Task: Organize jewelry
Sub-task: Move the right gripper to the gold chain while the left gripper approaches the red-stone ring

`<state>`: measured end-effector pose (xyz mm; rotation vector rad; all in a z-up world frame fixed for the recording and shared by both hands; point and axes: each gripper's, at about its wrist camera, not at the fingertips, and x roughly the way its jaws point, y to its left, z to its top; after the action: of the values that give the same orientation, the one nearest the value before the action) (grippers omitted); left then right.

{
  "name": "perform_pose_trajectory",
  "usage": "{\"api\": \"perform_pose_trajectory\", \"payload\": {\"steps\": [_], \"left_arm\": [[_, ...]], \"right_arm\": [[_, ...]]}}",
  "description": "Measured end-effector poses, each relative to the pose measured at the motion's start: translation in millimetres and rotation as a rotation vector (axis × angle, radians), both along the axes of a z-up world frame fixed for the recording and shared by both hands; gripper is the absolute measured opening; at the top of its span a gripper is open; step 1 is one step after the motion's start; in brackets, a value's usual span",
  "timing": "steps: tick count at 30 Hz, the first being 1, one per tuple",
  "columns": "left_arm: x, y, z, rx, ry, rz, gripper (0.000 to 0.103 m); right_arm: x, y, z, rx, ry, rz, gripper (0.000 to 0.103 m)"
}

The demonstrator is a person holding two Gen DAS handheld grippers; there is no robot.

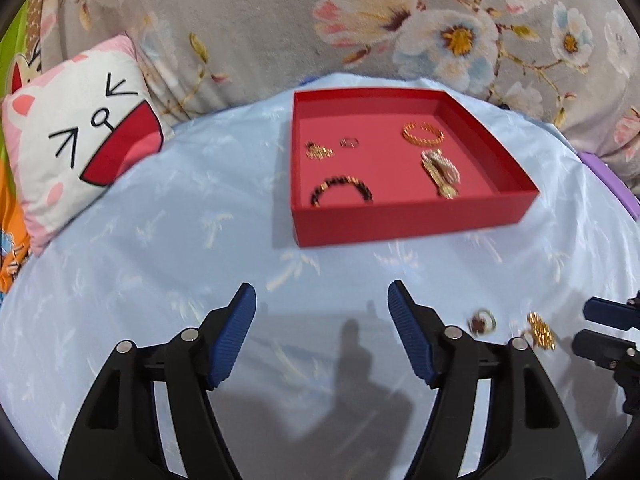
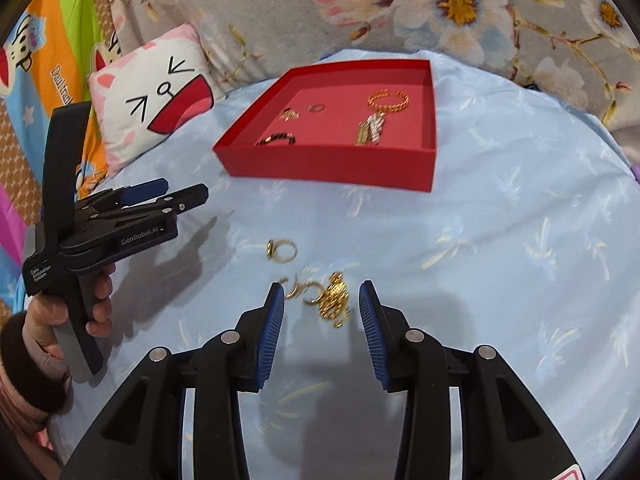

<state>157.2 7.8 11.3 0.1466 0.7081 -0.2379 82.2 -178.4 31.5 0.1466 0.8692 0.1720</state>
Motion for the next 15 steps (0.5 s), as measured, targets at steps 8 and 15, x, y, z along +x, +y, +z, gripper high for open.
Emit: {"api": "perform_pose_trajectory", "payload": {"steps": [8,15], "left_arm": [[-9.9,0.7,-12.9,-0.036,0.047,-0.027,0.066],[-10.8,-3.2,-16.0,-0.042,0.071,-0.055,0.066]], "right_arm": [[8.4,8.2,-21.0,-0.043,0.030,0.000,0.037],[13.7,10.6,-27.0,-0.074,0.041,-0.005,0.027]]}}
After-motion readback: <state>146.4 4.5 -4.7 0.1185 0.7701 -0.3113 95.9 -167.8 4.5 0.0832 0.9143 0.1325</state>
